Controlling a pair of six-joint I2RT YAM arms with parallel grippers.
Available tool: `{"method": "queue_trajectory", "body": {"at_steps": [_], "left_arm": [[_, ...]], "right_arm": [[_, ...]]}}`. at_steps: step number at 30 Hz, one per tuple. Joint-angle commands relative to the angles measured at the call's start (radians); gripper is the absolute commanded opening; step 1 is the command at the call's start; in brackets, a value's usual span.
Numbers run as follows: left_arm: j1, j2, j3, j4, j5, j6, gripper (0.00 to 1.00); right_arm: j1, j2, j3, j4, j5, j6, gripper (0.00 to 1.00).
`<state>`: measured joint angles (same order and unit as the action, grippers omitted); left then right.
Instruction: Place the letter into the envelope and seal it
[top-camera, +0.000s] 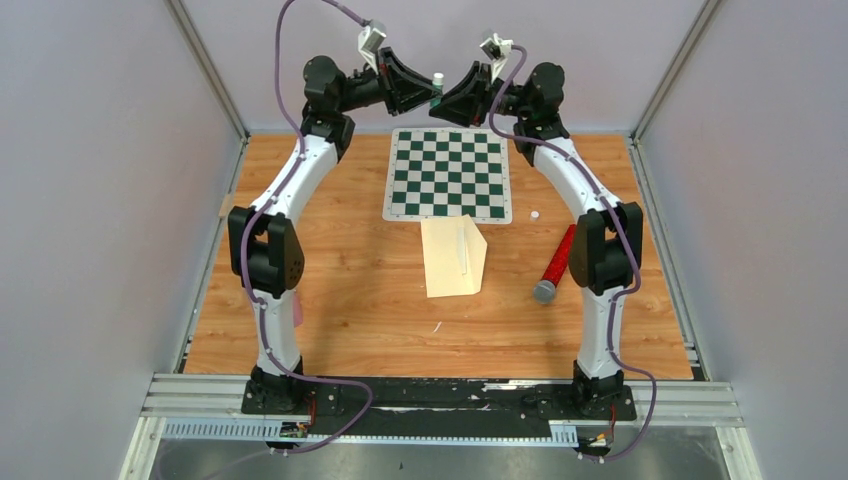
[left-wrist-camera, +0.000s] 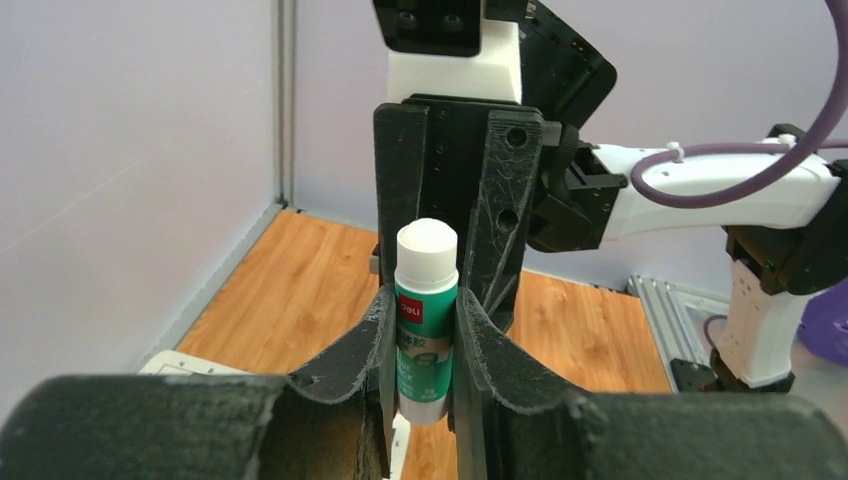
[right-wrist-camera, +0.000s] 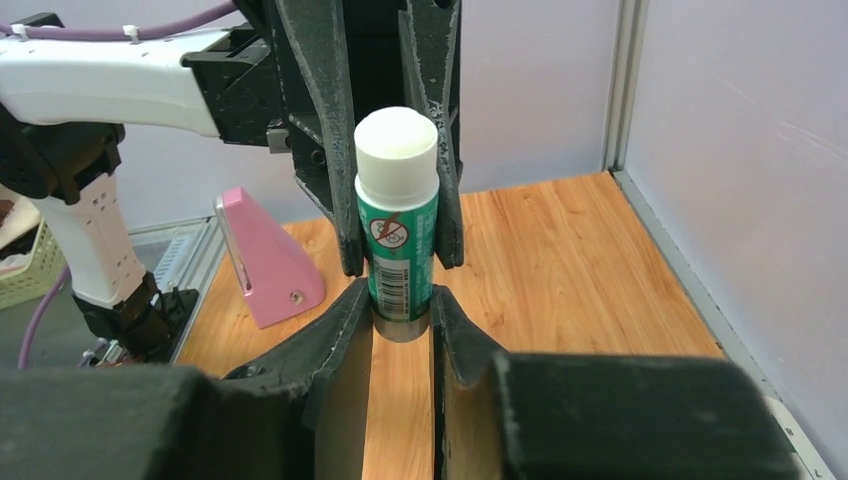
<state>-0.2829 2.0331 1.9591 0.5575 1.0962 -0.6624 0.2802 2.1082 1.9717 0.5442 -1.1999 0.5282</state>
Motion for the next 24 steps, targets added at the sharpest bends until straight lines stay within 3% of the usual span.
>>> {"method": "queue_trajectory", "body": {"at_steps": [1,7,15,19,24], "left_arm": [[-0.002,-0.036,-0.015,-0.017,-0.172,0.080,0.00],[-0.029,-0.122,-0.133,-0.068,-0.428,0.188,0.00],[-0.114,-0.211,-0.245,-0.173,-0.874,0.339,0.00],[-0.130,-0.209,-0.235,-0.238,-0.982,0.389,0.00],[-0.128,-0.205,-0.221,-0.270,-1.027,0.404,0.00]], "right_arm": [[0.003,-0.060,-0.016,-0.034,0.087,-0.064,0.00],[0.048,-0.196,-0.158,-0.091,0.401,-0.323,0.00],[0.190,-0.305,-0.332,0.056,0.935,-0.611,0.00],[0.205,-0.297,-0.323,0.084,1.015,-0.606,0.00],[0.203,-0.292,-0.312,0.077,0.989,-0.569,0.00]]}}
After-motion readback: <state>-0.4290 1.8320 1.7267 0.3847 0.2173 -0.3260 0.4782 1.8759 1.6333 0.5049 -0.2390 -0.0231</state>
